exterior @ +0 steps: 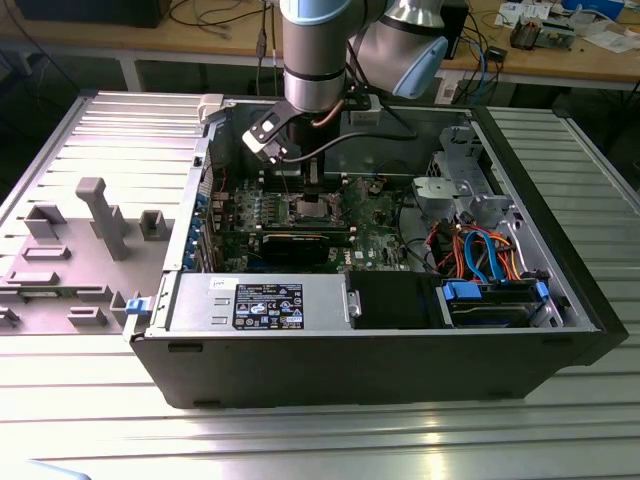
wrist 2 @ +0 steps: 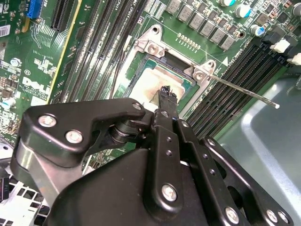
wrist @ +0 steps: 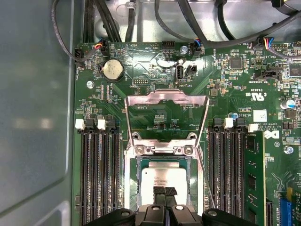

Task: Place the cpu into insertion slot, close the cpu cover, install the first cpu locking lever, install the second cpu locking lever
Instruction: 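Close the cpu cover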

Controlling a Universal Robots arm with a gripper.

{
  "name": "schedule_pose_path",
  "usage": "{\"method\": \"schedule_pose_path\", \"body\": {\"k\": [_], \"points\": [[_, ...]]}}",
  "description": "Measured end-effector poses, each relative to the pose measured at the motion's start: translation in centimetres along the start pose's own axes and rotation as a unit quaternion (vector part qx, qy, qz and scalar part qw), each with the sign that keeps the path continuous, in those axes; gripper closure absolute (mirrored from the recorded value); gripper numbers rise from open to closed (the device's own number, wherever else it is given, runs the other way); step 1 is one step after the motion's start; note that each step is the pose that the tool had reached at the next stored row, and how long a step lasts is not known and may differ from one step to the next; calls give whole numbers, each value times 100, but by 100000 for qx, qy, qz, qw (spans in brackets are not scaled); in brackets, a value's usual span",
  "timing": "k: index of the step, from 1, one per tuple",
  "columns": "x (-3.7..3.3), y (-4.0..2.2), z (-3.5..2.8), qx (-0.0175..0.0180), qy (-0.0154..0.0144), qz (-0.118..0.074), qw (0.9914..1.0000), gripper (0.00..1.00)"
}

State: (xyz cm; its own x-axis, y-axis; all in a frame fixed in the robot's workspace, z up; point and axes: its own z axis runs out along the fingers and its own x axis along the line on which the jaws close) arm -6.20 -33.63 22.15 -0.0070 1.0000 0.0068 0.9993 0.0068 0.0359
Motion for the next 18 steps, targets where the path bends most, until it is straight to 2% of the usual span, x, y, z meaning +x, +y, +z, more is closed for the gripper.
{"method": "schedule_pose_path", "body": {"k": [18], "points": [[0,6,-28,7,7,0,100000,89]]}}
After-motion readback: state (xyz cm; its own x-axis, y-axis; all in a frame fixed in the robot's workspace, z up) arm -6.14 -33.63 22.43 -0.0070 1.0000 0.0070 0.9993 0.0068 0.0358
